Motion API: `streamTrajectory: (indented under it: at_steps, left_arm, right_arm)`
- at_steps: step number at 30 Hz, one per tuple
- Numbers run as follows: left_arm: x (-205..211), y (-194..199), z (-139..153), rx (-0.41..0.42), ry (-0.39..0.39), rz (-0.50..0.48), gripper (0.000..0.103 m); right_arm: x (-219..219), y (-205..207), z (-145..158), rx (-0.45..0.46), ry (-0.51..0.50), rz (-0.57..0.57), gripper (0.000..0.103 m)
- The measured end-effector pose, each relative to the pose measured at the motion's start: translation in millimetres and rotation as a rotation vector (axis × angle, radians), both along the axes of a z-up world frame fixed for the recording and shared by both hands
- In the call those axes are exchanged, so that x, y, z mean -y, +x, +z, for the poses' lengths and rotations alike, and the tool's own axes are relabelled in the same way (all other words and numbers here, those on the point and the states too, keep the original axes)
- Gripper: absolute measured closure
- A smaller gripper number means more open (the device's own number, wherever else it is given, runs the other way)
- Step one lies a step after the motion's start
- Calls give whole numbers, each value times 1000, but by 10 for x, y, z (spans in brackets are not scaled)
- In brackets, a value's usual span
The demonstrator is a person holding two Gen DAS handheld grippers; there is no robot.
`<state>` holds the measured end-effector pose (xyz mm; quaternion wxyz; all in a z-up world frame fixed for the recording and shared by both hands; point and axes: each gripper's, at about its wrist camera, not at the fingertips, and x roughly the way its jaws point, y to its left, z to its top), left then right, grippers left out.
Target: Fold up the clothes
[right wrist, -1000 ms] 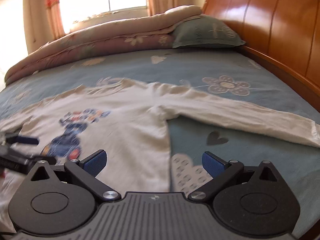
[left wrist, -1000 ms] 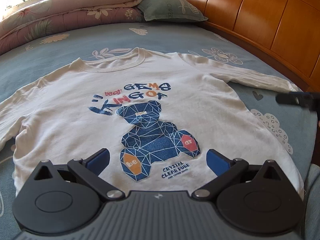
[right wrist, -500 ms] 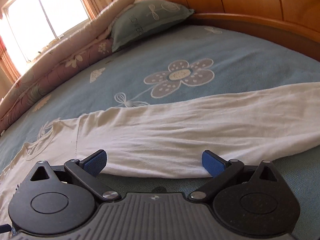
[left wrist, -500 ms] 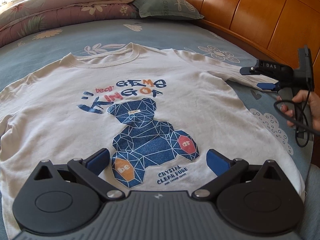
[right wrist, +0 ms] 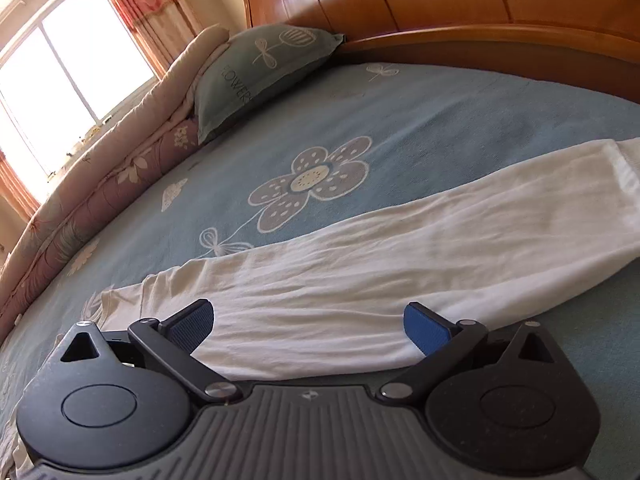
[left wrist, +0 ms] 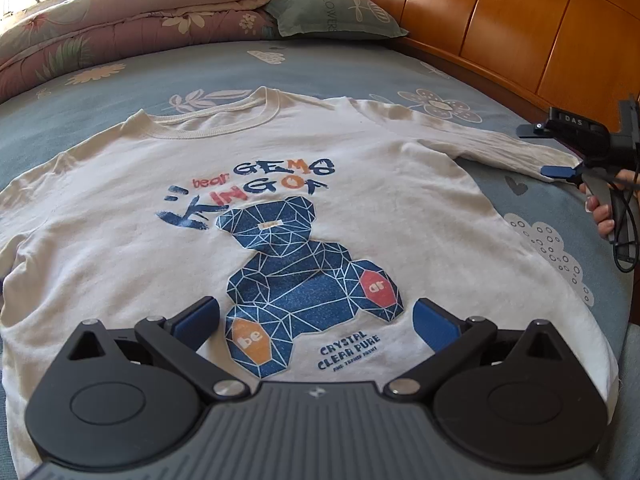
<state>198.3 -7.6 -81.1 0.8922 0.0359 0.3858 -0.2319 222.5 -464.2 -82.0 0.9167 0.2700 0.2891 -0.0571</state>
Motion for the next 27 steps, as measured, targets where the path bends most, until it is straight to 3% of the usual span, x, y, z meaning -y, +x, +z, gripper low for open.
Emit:
streamTrajectory:
  at_steps: [7, 10, 13, 19, 27]
  left_arm:
    - [17, -3, 0, 4, 12, 0, 1]
    - [20, 0, 0, 4, 14, 1, 1]
    - [22, 2, 0, 4, 16, 2, 1]
    - [4, 6, 11, 3, 14, 9, 1]
    - [-8, 9, 8, 9, 26, 21, 1]
  right_arm:
    - [506, -248, 107, 15, 28, -197, 0]
    - [560, -169, 148, 25, 39, -187, 0]
    - [564, -109, 56, -32, 34, -165, 0]
    - [553, -144, 35, -72, -67, -190, 0]
    - [-291, 665, 217, -241, -391, -3, 0]
